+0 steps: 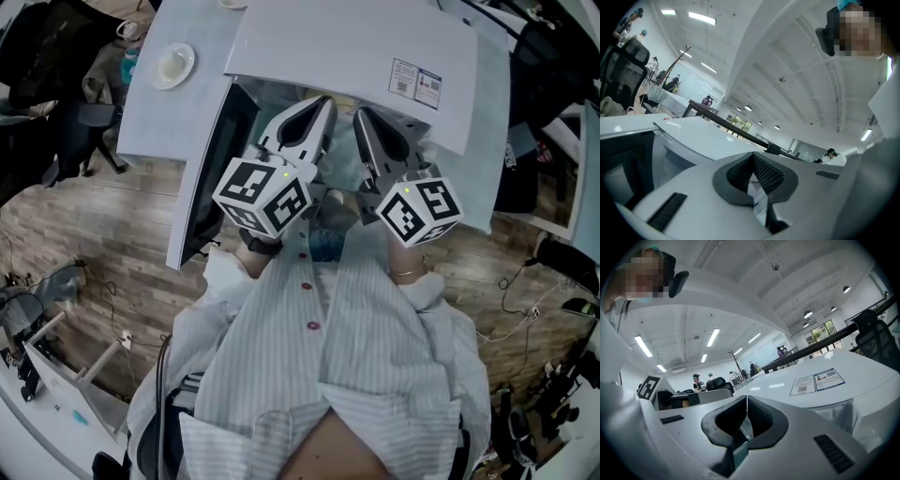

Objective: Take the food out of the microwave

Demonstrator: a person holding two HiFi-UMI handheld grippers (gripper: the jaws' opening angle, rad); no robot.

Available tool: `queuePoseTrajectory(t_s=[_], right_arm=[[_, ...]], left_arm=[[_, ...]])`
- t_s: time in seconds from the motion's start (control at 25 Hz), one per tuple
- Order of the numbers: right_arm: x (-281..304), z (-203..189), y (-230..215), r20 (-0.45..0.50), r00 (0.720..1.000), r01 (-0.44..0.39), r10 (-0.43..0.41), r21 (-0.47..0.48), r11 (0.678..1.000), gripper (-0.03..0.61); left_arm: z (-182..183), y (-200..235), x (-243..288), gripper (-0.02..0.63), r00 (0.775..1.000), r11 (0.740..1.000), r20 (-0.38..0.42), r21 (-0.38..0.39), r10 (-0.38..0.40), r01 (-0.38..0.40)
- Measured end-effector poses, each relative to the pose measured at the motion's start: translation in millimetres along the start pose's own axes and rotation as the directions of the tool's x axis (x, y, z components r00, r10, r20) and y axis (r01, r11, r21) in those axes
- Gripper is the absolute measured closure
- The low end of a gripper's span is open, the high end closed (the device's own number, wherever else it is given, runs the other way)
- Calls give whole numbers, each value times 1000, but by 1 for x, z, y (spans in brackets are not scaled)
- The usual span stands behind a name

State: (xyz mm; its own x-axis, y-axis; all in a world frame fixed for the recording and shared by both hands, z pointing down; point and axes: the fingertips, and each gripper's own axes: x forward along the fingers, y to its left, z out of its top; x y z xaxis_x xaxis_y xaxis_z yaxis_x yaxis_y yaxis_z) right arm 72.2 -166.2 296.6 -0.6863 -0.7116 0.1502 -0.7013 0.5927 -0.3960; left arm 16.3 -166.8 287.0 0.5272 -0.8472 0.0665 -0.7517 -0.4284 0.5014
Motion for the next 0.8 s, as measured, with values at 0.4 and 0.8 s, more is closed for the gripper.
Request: queuePoseTrajectory(t_s=[0.4, 0.8], right_arm=[[18, -24, -11, -40, 999, 29, -28, 44, 999, 545], [30, -69, -30, -116, 991, 84, -70, 121, 989, 545]], left_arm=[[-26, 27, 11, 606, 998, 1000, -64, -26, -4, 3], [-71, 59, 13, 606, 987, 994, -161, -104, 19, -36]])
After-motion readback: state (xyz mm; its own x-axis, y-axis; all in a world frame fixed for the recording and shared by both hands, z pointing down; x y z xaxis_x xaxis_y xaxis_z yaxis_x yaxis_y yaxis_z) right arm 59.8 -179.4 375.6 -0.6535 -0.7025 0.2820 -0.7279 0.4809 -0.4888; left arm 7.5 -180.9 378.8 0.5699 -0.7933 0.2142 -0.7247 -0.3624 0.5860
